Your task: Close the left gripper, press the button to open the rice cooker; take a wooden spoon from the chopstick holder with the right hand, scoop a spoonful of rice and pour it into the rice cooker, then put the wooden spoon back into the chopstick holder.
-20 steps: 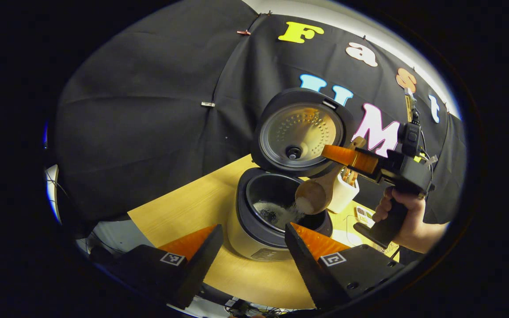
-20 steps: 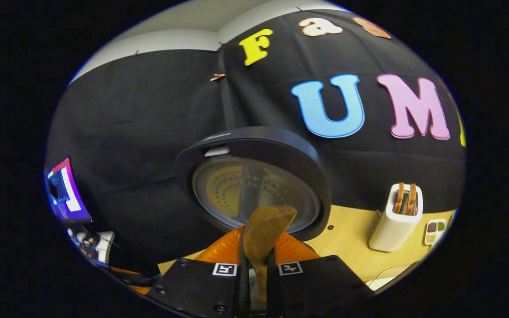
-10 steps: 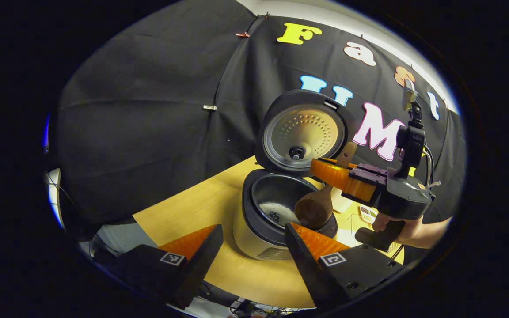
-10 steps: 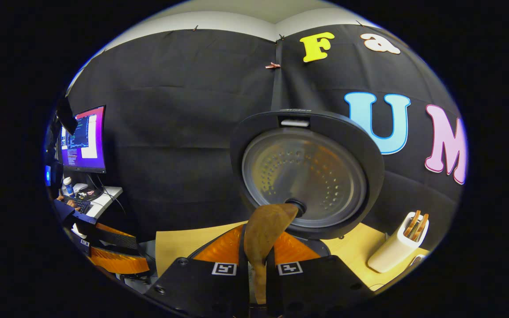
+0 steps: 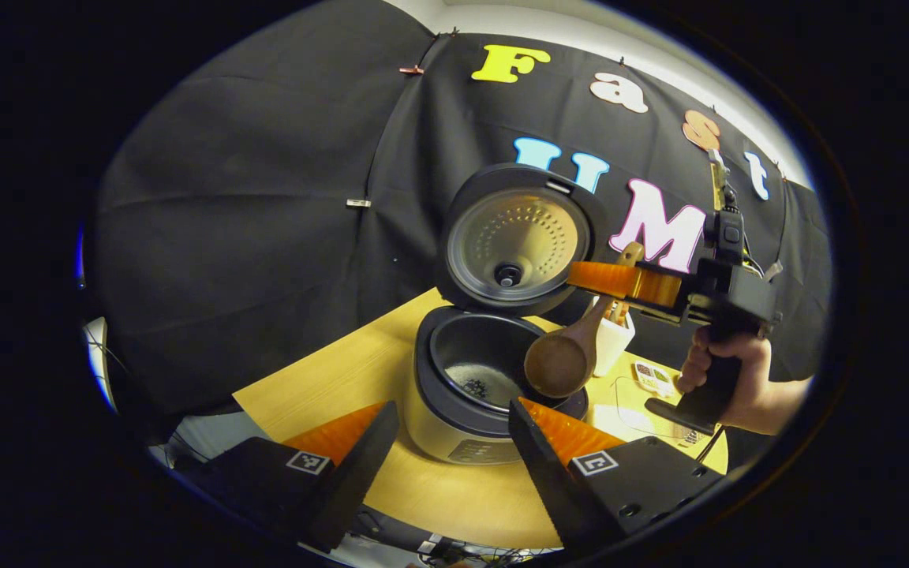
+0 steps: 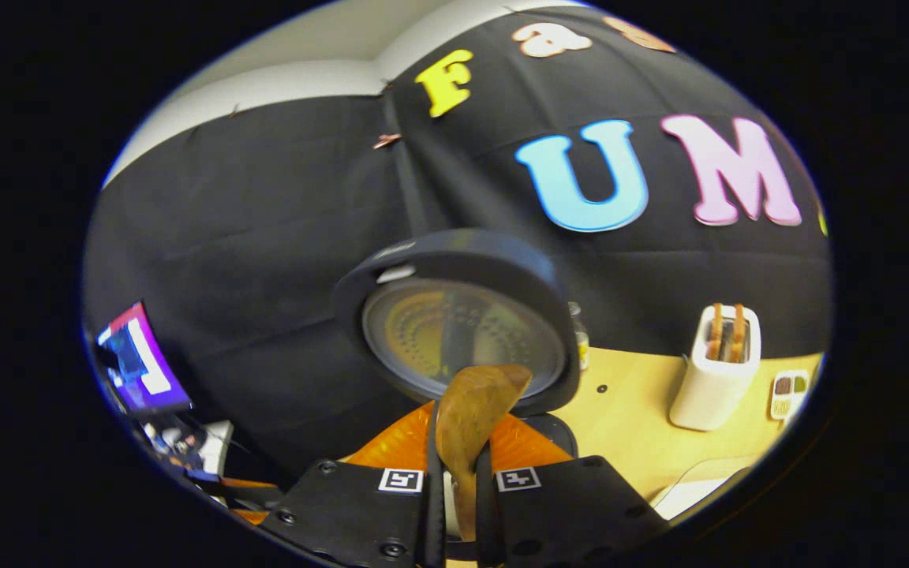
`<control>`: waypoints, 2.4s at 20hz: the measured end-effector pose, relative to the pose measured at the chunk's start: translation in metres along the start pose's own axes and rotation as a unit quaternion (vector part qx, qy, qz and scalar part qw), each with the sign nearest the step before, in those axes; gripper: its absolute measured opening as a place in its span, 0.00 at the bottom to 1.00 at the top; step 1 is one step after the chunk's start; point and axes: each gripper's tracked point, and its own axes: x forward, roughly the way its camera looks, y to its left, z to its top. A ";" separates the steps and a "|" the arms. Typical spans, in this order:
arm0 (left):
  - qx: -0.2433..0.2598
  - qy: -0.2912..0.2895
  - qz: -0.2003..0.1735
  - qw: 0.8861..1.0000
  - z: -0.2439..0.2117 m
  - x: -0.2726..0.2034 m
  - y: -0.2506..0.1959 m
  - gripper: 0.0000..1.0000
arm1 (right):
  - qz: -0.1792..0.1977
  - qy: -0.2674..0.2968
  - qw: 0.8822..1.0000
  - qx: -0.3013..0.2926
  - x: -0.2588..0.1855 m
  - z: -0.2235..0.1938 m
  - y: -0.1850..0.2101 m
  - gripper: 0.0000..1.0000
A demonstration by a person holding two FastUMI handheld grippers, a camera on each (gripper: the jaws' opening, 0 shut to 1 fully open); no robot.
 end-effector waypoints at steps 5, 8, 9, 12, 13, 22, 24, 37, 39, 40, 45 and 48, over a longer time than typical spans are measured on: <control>0.008 -0.002 -0.032 0.999 0.003 0.007 -0.029 0.95 | -0.074 -0.060 0.989 0.116 -0.048 0.052 -0.068 0.19; 0.019 0.001 -0.052 0.998 0.004 0.013 -0.052 0.95 | -0.128 -0.091 0.972 0.176 -0.090 0.072 -0.122 0.19; 0.024 0.001 -0.060 0.998 0.005 0.015 -0.061 0.95 | -0.148 -0.103 0.964 0.193 -0.105 0.078 -0.142 0.19; 0.042 0.003 -0.082 0.996 0.005 0.020 -0.091 0.95 | -0.210 -0.137 0.943 0.221 -0.157 0.090 -0.205 0.19; 0.046 0.005 -0.088 0.995 0.005 0.021 -0.100 0.95 | -0.229 -0.146 0.935 0.229 -0.175 0.093 -0.225 0.19; 0.062 0.005 -0.090 0.994 0.010 0.034 -0.167 0.95 | -0.395 -0.231 0.839 0.294 -0.343 0.086 -0.407 0.19; 0.066 0.009 -0.079 0.995 0.008 0.033 -0.173 0.96 | -0.424 -0.237 0.820 0.303 -0.366 0.074 -0.441 0.19; 0.052 0.022 0.003 0.998 -0.014 0.004 -0.213 0.95 | -0.468 -0.130 0.827 0.285 -0.344 -0.034 -0.518 0.19; 0.054 0.019 0.013 0.998 -0.015 -0.002 -0.214 0.95 | -0.462 -0.109 0.840 0.265 -0.332 -0.043 -0.515 0.19; 0.053 0.016 0.020 0.998 -0.015 -0.004 -0.212 0.95 | -0.463 -0.104 0.842 0.256 -0.333 -0.043 -0.514 0.19; 0.044 0.001 0.052 0.998 -0.009 -0.016 -0.205 0.95 | -0.465 -0.086 0.852 0.225 -0.326 -0.053 -0.510 0.20; 0.046 -0.003 0.047 0.998 -0.005 -0.019 -0.206 0.95 | -0.466 -0.093 0.852 0.220 -0.330 -0.048 -0.503 0.22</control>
